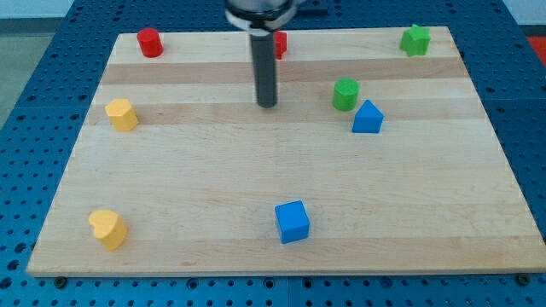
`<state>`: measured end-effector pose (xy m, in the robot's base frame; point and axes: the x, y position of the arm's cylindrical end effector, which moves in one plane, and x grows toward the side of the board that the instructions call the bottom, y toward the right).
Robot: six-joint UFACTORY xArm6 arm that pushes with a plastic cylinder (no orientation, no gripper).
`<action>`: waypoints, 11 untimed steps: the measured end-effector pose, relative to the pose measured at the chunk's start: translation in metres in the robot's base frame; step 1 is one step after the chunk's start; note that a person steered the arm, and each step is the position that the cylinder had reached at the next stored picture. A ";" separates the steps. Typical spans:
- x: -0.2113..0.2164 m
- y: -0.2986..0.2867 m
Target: Slide the green circle to the center right
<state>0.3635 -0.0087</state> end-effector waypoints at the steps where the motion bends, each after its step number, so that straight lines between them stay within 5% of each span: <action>1: 0.000 0.040; 8: -0.035 0.193; 11: -0.029 0.209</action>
